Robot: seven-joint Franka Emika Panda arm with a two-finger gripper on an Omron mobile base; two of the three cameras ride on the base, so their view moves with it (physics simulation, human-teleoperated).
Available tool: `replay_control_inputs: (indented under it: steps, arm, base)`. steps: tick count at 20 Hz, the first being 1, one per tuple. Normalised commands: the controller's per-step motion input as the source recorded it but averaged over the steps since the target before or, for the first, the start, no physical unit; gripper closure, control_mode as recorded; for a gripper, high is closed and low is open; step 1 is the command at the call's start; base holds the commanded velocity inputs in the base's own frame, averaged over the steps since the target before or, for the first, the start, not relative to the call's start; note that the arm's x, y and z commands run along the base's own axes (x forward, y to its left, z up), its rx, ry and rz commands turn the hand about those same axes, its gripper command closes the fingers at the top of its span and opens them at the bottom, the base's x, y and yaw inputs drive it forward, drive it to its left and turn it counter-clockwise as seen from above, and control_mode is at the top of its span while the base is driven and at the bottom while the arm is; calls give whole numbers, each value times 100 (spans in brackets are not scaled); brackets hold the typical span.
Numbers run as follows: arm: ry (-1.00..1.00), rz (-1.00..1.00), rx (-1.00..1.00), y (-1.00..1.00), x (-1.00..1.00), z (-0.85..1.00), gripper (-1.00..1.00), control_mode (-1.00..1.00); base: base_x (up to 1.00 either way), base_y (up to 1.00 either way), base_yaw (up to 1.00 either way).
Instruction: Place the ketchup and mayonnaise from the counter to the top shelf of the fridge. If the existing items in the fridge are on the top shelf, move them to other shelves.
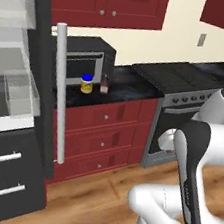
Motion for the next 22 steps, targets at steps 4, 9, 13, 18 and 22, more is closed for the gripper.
replay_control_inputs:
  steps: [4, 9, 13, 18, 22]
  arm:
    - [0, 0, 0, 0, 0, 0, -100, 100]
    - [0, 0, 0, 0, 0, 0, -100, 100]
    - [0, 0, 0, 0, 0, 0, -100, 100]
    - [0, 0, 0, 0, 0, 0, -100, 100]
    - [0, 0, 0, 0, 0, 0, -100, 100]
  base:
    - [100, -69, 9]
    - [98, -24, 32]
    - [86, 0, 47]
    - [74, -6, 33]
    - [9, -25, 9]
